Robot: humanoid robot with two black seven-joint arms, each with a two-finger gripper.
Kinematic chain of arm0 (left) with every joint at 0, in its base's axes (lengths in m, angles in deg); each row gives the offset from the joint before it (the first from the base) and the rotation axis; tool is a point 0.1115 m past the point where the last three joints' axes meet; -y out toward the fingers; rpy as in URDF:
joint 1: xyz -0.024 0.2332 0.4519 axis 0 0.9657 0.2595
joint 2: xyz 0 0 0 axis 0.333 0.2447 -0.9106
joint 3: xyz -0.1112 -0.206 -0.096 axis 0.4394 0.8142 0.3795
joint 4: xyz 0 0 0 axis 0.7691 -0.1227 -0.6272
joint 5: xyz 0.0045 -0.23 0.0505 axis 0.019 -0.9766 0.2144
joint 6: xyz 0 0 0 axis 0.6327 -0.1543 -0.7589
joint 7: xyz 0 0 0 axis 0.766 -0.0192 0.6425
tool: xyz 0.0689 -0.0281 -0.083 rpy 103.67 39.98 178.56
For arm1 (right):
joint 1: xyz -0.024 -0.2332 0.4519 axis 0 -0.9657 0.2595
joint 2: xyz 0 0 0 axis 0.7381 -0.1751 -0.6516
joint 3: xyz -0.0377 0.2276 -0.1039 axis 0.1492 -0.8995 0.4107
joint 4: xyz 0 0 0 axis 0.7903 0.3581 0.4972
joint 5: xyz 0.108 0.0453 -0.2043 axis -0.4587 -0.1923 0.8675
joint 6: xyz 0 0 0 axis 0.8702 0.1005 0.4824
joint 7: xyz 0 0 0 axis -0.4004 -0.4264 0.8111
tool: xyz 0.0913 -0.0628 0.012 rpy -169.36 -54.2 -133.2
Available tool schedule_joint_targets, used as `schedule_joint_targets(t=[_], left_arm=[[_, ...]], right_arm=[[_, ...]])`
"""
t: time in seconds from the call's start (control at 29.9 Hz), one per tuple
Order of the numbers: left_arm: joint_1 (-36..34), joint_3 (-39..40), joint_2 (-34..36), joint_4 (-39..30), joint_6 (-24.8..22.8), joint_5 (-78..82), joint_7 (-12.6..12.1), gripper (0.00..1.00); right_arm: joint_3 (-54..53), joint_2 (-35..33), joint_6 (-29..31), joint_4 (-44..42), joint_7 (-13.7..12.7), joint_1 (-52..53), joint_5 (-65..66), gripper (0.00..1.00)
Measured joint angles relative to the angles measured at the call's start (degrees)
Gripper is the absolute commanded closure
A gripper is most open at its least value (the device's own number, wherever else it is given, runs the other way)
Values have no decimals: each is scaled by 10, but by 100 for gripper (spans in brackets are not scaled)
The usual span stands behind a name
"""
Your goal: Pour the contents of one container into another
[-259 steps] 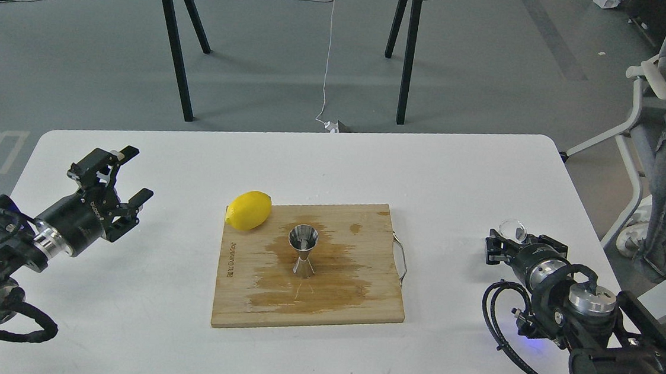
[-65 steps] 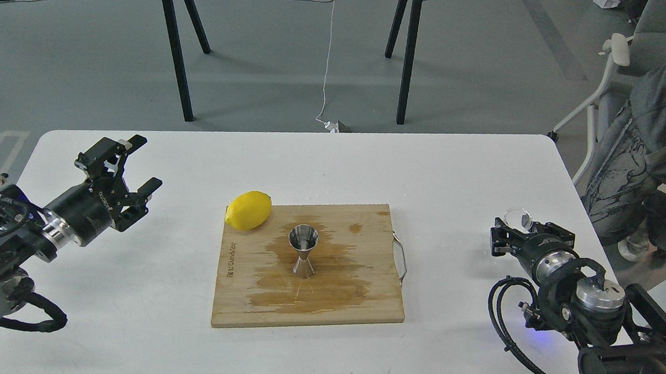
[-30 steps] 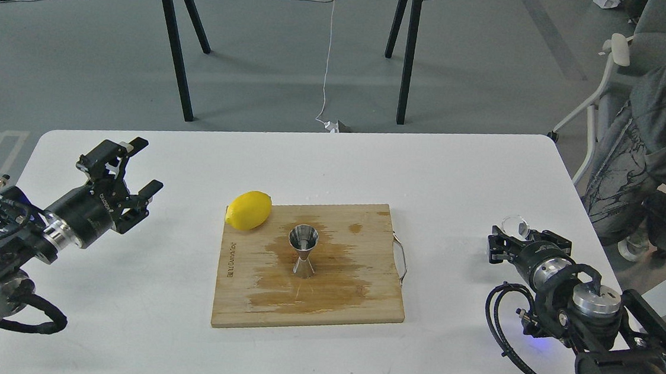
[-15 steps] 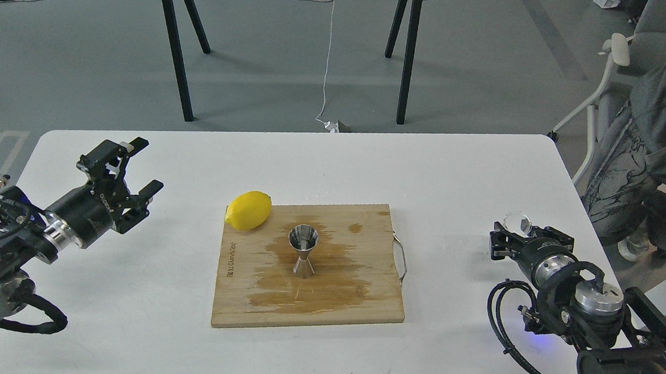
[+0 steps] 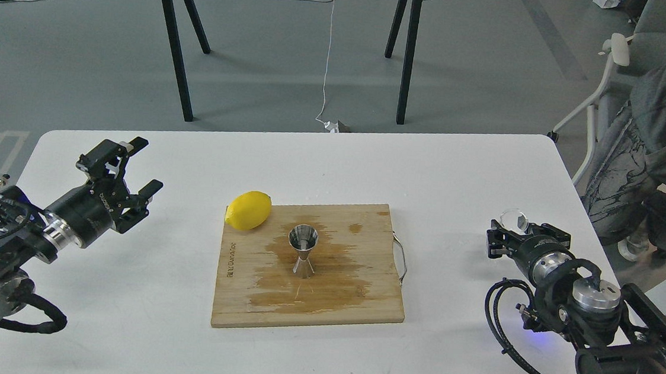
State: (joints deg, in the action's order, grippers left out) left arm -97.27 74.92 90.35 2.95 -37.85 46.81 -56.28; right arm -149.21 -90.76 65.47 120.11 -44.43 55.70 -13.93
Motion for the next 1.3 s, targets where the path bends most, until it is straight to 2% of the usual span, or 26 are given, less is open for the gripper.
schedule_joint_targets(t=[0.03,0.07,0.1,0.13,0.37,0.47,0.67,0.74,0.94,1.04,1.3], left_arm=[[0,0,0,0,0,0,0,2],[0,0,0,0,0,0,0,2],[0,0,0,0,0,0,0,2],[0,0,0,0,0,0,0,2],[1,0,0,0,0,1,0,2],[1,0,-1,0,0,1,0,2],[1,0,-1,0,0,1,0,2],[1,0,0,0,0,1,0,2],[1,0,0,0,0,1,0,2],[2,0,0,0,0,1,0,2],[2,0,0,0,0,1,0,2]], right_arm=[[0,0,0,0,0,0,1,76],[1,0,0,0,0,0,1,70],[1,0,0,0,1,0,2,60],[1,0,0,0,1,0,2,57],[1,0,-2,0,1,0,2,46],[1,0,-2,0,1,0,2,34],[1,0,-3,-1,1,-1,2,24],[1,0,-3,-2,1,-1,2,18],[2,0,-3,-3,1,-1,2,16],[2,0,-3,-3,1,-2,2,8],[-3,0,0,-1,2,-2,2,3]])
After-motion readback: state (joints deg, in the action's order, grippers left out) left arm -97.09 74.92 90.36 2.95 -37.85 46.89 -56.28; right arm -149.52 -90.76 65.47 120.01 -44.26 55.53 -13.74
